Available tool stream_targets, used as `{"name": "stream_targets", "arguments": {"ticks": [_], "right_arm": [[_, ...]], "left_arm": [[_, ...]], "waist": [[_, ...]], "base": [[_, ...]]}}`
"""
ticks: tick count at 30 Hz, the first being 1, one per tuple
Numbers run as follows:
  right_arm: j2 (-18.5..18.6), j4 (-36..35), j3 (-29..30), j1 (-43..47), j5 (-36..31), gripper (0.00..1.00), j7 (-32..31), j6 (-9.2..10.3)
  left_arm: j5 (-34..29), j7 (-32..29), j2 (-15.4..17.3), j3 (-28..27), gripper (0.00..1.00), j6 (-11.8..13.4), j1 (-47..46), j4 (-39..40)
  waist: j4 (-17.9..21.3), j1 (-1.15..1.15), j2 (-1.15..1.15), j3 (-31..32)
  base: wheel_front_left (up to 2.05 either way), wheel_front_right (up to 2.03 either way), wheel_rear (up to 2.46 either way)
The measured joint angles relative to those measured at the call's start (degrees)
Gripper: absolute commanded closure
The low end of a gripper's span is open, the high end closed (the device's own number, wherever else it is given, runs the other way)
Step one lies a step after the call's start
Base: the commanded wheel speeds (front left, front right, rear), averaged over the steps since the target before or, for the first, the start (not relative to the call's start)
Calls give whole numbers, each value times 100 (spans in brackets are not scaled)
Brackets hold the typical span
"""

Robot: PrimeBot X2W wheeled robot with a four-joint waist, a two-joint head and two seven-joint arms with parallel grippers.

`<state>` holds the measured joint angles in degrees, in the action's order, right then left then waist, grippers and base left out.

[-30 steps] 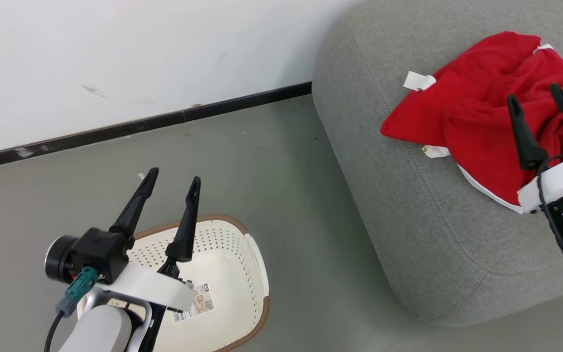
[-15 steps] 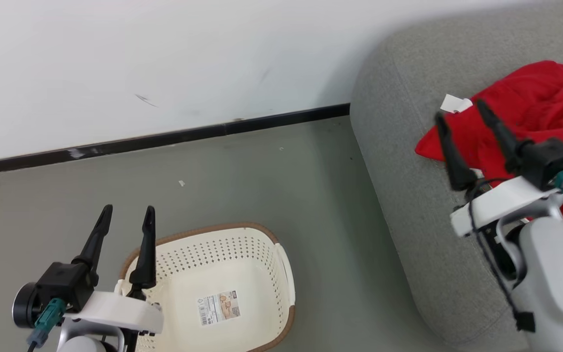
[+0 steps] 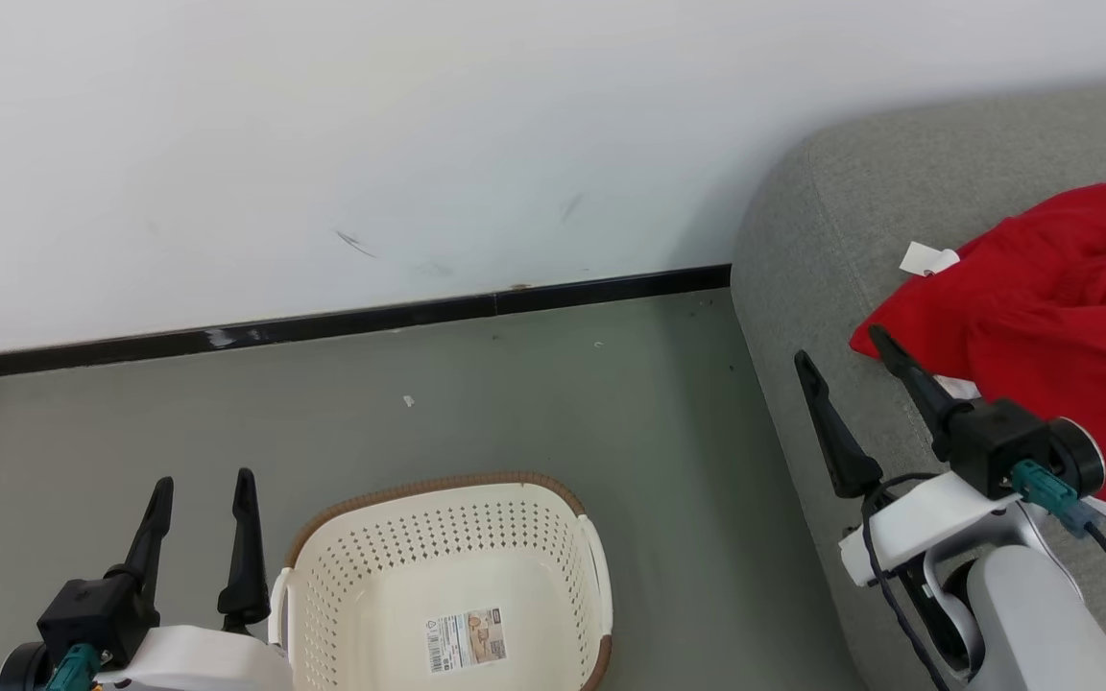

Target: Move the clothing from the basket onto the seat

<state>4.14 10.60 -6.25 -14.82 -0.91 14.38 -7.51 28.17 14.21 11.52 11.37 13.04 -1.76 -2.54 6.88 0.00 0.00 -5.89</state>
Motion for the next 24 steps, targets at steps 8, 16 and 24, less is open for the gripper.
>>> {"name": "stream_targets", "arguments": {"ticks": [8, 16, 24], "right_arm": [[-119, -256, 113, 706, -73, 0, 0, 0], [-176, -449, 298, 1370, -170, 0, 0, 0], [-176, -815, 374, 1760, 69, 0, 0, 0]], "left_arm": [[-45, 1, -12, -81, 0, 52, 263, -70], [-54, 1, -21, -90, 0, 52, 521, -169], [-148, 1, -42, -76, 0, 49, 633, -179]], "waist": [[-127, 0, 0, 285], [-217, 0, 0, 543], [-249, 0, 0, 758]], "base": [[0, 0, 0], [0, 0, 0], [0, 0, 0]]}}
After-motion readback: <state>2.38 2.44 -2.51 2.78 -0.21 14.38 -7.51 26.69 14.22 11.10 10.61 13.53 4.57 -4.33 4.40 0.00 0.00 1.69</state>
